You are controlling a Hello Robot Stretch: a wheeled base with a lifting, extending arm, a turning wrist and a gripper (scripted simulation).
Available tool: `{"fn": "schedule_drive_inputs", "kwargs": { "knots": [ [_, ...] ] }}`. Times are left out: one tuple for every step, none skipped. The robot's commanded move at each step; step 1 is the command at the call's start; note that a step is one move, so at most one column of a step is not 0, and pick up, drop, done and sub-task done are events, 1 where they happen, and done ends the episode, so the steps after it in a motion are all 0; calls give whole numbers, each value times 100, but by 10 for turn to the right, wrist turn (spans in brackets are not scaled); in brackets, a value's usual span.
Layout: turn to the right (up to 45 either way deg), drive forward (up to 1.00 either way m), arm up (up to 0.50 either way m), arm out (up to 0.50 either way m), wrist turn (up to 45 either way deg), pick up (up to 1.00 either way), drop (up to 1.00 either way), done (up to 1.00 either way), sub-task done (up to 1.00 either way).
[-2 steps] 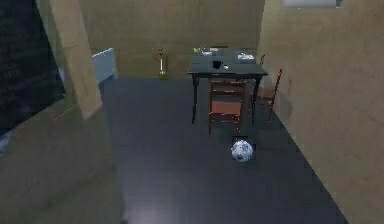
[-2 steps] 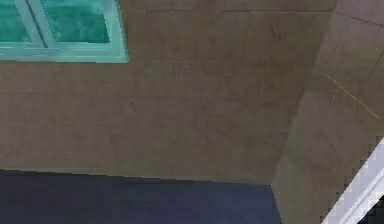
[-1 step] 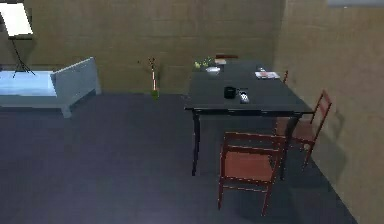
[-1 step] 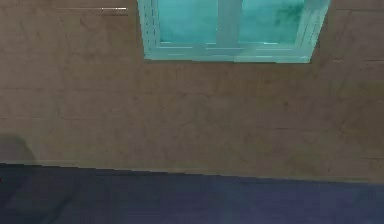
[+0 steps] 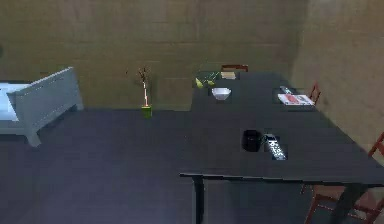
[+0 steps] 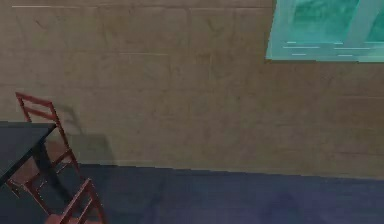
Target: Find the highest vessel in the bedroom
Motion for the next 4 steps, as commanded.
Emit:
{"fn": "schedule_drive_inputs", "kwargs": {
  "knots": [
    [-450,0,0,0,0,0,0,0,0],
    [-450,0,0,0,0,0,0,0,0],
    [-210,0,0,0,0,0,0,0,0],
    [0,15,0,0,0,0,0,0,0]
  ]
}}
